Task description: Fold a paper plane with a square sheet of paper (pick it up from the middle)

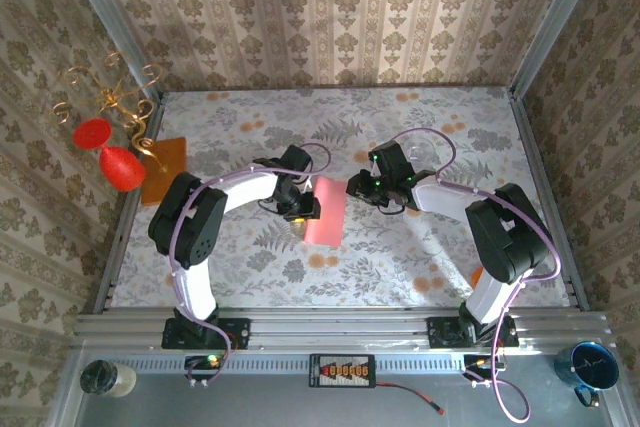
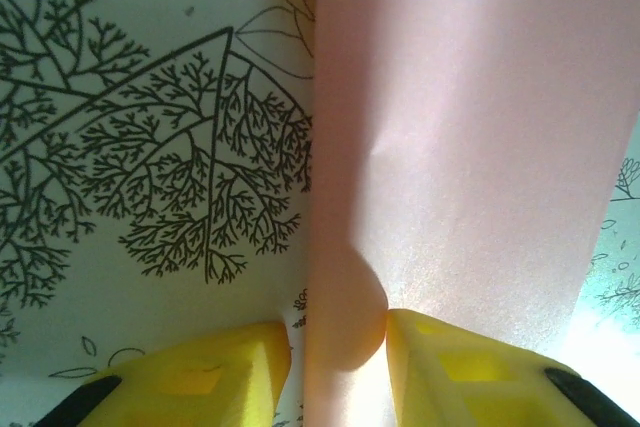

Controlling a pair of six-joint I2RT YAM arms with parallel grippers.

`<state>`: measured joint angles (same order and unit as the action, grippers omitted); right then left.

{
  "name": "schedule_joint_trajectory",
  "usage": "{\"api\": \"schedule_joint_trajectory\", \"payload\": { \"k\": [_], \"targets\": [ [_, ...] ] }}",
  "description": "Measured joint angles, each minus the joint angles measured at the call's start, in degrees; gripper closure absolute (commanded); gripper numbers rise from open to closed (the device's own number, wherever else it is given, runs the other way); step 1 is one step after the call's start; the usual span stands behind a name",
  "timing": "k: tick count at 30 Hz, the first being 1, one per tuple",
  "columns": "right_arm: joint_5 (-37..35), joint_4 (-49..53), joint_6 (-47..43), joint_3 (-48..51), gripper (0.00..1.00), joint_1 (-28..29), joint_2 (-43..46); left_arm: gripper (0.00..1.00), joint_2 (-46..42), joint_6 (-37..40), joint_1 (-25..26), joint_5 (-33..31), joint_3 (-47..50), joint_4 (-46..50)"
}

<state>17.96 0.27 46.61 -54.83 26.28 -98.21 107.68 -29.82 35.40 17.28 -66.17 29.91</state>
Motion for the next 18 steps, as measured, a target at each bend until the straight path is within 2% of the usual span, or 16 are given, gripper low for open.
{"api": "schedule_joint_trajectory", "payload": {
  "k": [18],
  "targets": [
    [-0.02,-0.04,0.02,1.01,0.76,-0.04,0.00,0.63,1.51,-0.15,0.26,-0.66,-1.84,2.01]
  ]
}}
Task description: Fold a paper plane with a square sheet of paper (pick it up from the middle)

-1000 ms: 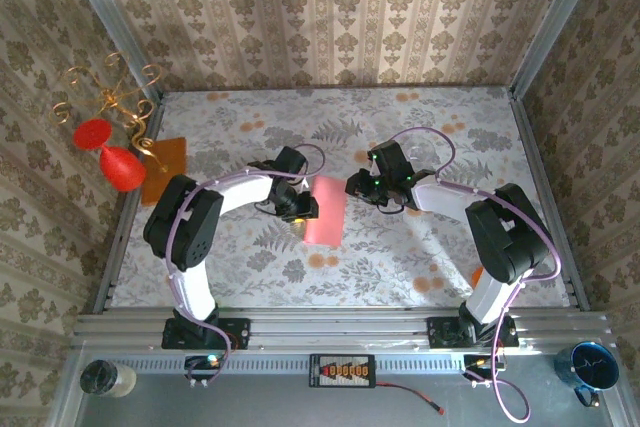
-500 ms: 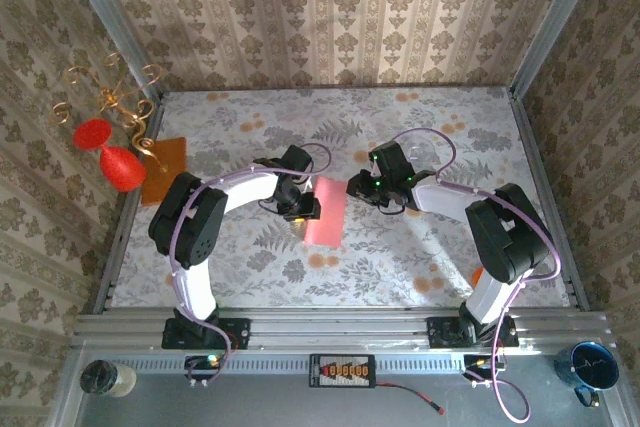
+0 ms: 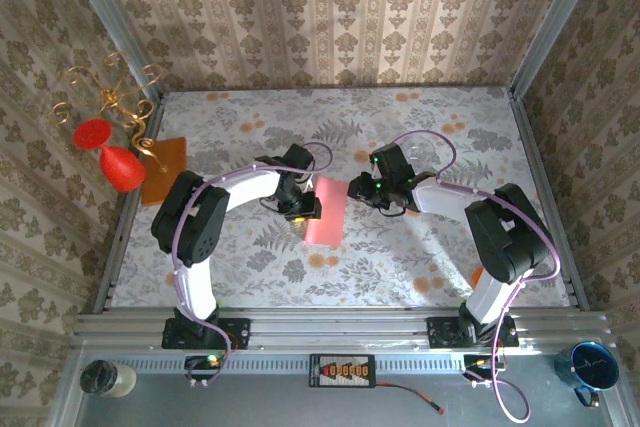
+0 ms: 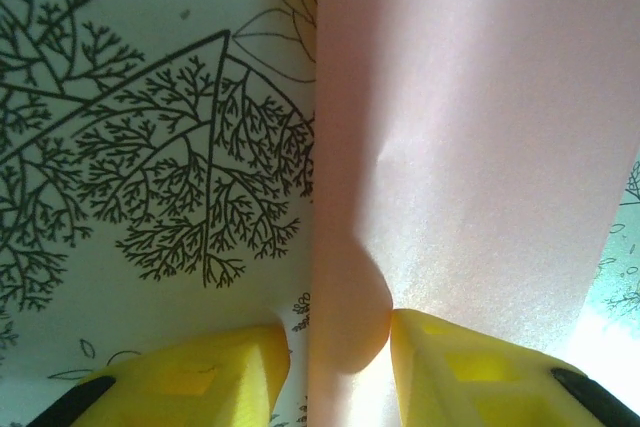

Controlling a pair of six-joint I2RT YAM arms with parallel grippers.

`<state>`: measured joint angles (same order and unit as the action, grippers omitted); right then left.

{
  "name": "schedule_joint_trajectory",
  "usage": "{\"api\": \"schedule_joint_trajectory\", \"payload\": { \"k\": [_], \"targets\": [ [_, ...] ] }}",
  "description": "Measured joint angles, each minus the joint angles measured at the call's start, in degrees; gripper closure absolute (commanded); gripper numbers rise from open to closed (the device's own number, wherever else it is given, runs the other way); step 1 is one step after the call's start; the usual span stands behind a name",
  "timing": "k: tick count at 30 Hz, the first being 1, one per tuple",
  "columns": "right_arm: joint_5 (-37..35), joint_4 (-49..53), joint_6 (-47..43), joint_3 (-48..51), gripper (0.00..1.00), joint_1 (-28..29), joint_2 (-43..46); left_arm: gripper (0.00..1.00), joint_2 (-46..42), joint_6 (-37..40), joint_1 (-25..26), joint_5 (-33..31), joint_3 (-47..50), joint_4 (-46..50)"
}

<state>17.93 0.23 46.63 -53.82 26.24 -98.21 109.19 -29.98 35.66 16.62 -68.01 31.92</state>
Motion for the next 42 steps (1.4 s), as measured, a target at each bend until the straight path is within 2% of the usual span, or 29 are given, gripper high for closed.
{"api": "schedule_joint_trajectory", "payload": {
  "k": [24,42],
  "targets": [
    [0.13,-0.26,0.00,0.00,0.79,0.00,-0.04,0.62,1.09,0.72,0.31,-0.22,-1.44,1.66],
    [3.45,-2.14,0.76,0.15,0.81,1.79,-3.13,0.62,2.16,1.53,0.33,-0.42,-2.99,3.48]
  ]
}}
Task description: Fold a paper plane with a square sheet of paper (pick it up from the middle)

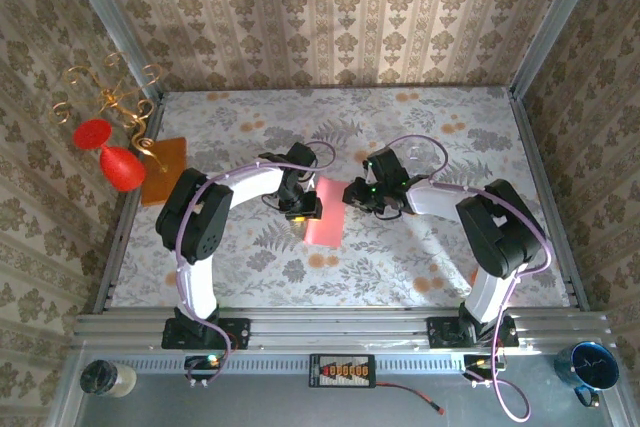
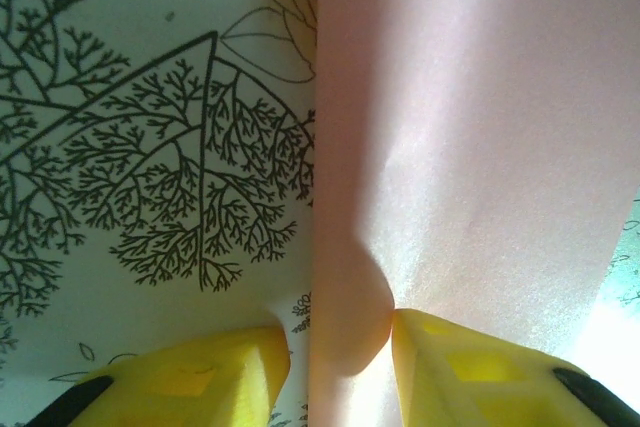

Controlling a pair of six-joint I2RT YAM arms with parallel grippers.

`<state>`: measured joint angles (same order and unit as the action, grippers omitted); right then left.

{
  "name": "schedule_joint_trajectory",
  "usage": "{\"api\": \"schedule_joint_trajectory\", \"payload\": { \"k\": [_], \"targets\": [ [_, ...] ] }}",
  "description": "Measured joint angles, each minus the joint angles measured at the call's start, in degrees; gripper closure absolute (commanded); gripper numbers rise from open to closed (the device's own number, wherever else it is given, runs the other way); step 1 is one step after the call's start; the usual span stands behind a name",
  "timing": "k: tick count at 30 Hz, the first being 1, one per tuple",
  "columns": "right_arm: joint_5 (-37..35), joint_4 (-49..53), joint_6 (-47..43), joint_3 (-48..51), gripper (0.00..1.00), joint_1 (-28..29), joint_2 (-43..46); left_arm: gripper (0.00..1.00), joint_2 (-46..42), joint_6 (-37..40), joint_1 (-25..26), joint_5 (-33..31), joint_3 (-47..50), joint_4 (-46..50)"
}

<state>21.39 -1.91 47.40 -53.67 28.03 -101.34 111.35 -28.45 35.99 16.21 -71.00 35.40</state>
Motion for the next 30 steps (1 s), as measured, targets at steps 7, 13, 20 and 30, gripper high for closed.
{"api": "schedule_joint_trajectory", "payload": {
  "k": [7,13,20,30],
  "targets": [
    [0.96,-1.25,0.79,0.02,0.81,0.79,-1.70,0.62,0.28,0.00,0.00,-0.02,-0.31,0.42],
    [1.99,-1.66,0.96,0.02,0.82,1.53,-2.16,0.62,0.31,-0.02,0.00,0.00,-0.35,0.44],
    [3.52,-1.81,1.11,0.02,0.83,2.21,-3.52,0.62,0.42,-0.04,0.00,-0.02,-0.33,0.42],
    [4.39,-1.57,1.90,0.02,0.84,2.40,-5.49,0.62,0.42,-0.28,0.00,-0.02,-0.28,0.42]
  ]
}}
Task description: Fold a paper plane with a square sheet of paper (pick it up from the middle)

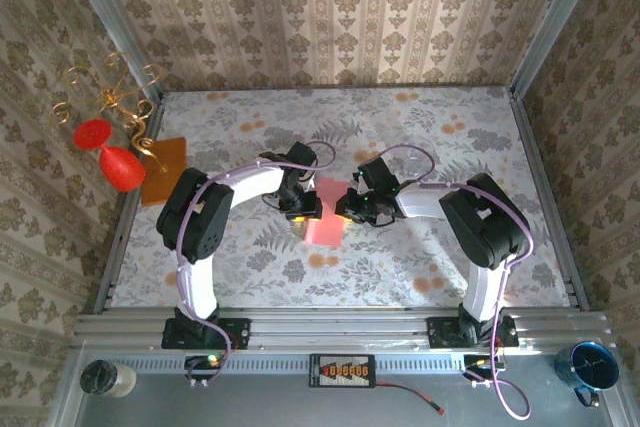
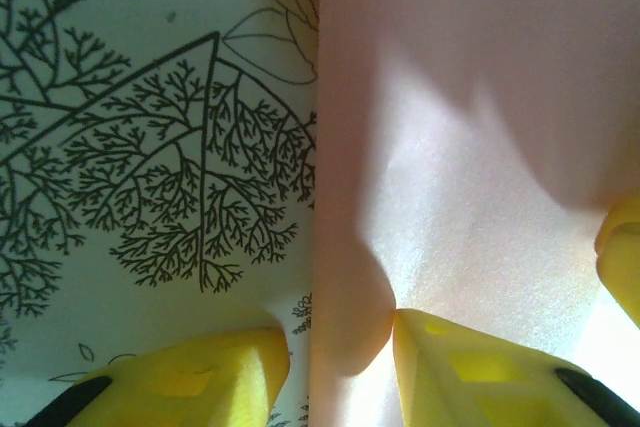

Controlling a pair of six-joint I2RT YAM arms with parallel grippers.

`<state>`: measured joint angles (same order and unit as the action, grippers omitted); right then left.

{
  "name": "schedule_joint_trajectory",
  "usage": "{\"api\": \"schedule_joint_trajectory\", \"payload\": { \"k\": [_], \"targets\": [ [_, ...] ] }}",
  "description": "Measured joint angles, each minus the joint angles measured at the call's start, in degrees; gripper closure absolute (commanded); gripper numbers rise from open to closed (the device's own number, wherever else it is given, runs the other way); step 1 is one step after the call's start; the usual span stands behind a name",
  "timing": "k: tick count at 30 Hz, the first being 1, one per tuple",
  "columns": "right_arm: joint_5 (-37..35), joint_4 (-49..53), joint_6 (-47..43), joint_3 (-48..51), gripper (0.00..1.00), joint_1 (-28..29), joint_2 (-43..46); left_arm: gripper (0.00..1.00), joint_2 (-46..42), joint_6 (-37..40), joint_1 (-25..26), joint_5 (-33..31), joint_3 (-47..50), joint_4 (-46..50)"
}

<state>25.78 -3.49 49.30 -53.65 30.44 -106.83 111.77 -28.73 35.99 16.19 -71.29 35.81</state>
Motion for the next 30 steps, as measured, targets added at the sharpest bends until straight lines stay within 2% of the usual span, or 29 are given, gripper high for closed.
{"api": "schedule_joint_trajectory", "payload": {
  "k": [9,14,18,21,23,26,30],
  "targets": [
    [-1.20,4.85,-1.77,-2.08,0.86,0.00,-0.90,0.60,-2.05,-0.37,0.07,-0.02,1.57,-1.77],
    [-1.42,11.02,-6.36,-5.88,0.87,-0.48,-2.43,0.52,-5.44,-1.68,0.46,-1.03,4.31,-4.85],
    [-0.61,15.69,-11.19,-9.18,0.86,-0.94,-3.96,0.52,-10.80,-3.28,-1.36,-2.51,7.63,-6.29],
    [0.24,18.21,-14.64,-11.06,0.86,-1.49,-4.90,0.65,-14.23,-4.94,-3.02,-0.44,8.31,-9.03],
    [0.42,19.41,-16.39,-11.82,0.86,-1.79,-5.22,0.76,-14.58,-6.12,-3.23,3.23,8.31,-12.46],
    [0.46,20.55,-17.97,-12.46,0.86,-2.08,-5.53,0.88,-12.28,-8.09,-2.56,8.17,8.31,-16.55],
    [0.66,21.00,-18.58,-12.68,0.87,-2.19,-5.70,0.98,-8.35,-9.33,-1.46,12.02,8.26,-18.78]
  ]
}}
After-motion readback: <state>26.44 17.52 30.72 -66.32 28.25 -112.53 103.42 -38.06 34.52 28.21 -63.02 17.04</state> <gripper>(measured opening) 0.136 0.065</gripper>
